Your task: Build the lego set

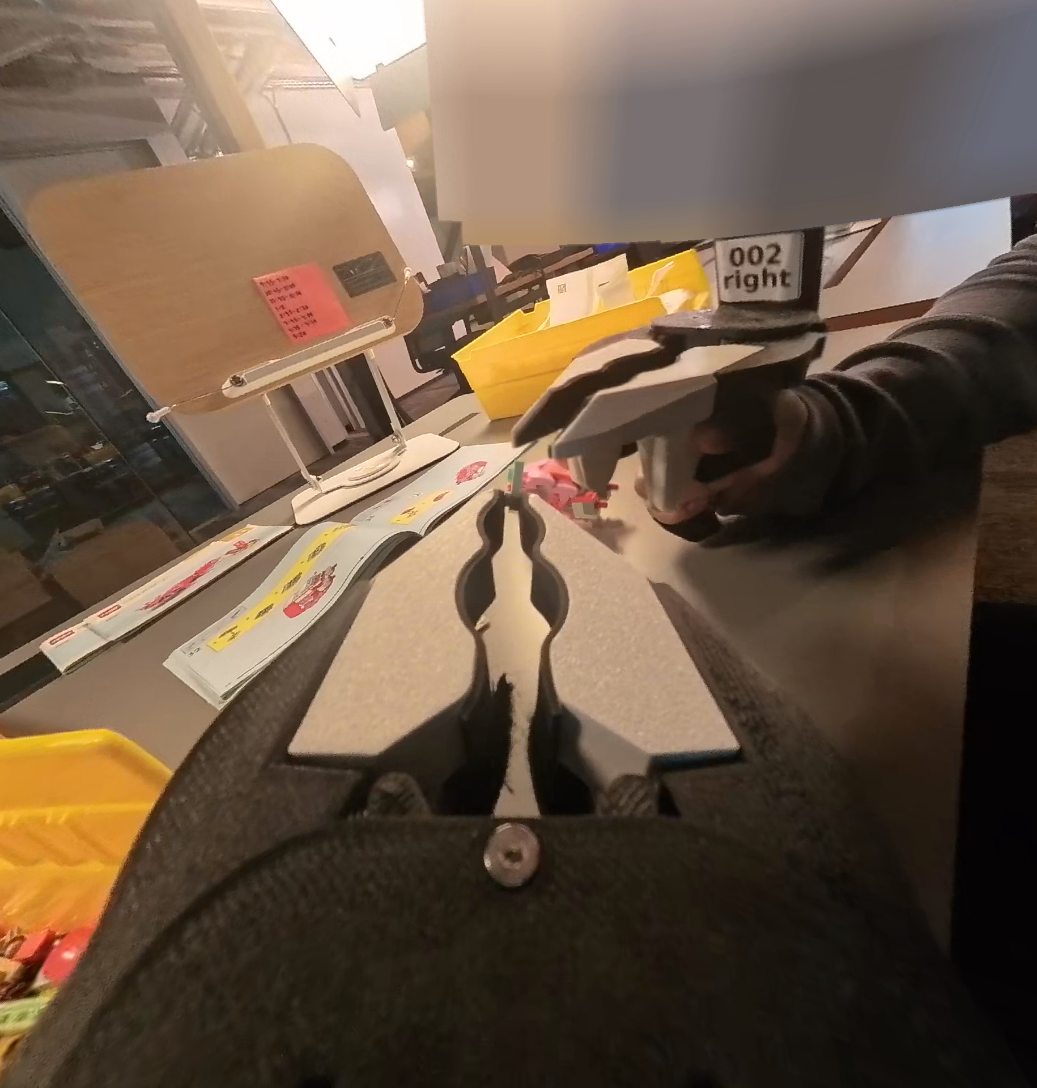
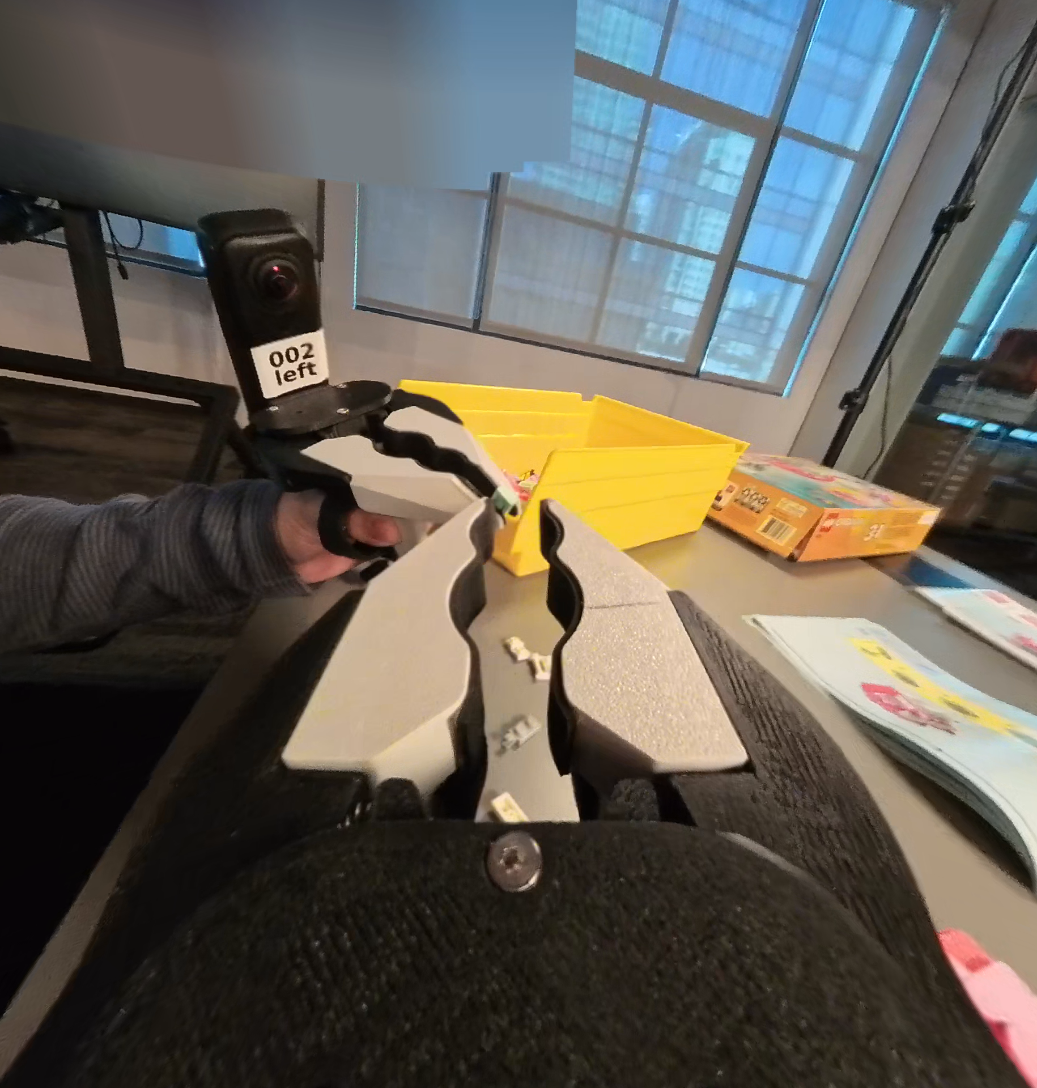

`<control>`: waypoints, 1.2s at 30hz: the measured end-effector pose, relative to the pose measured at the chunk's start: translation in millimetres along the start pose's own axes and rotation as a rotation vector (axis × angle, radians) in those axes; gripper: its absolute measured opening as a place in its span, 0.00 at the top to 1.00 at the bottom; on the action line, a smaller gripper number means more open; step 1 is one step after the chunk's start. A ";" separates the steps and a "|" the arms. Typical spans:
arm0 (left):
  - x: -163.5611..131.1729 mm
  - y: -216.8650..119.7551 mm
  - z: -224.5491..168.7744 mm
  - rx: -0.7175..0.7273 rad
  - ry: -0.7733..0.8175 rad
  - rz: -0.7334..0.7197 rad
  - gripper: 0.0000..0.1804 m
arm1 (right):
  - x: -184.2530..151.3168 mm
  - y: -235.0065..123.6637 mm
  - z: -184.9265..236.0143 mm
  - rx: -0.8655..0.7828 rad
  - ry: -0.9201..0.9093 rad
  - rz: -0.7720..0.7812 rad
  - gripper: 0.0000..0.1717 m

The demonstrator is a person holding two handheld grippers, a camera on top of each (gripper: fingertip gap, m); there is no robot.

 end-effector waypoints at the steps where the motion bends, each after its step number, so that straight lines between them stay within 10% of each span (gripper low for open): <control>1: -0.7 0.6 -0.7 0.004 0.016 0.010 0.98 | -1.8 1.5 0.6 0.014 0.032 0.017 0.89; 28: -6.9 -19.6 0.0 0.067 0.278 0.132 0.98 | 10.8 20.6 2.7 0.159 0.245 0.215 0.94; 36: 1.6 -58.1 41.0 0.372 0.292 0.065 0.98 | -28.3 112.8 -58.7 -0.099 0.317 0.728 0.96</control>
Point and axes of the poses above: each gripper's, where its closed fingertips meet, y out along the fingers, x out of its top, z = x × y across the jaws, the point moved 4 cm from there along -y, back along the fingers, and after that the axes turned 3 degrees about x, right-handed, at the moved point
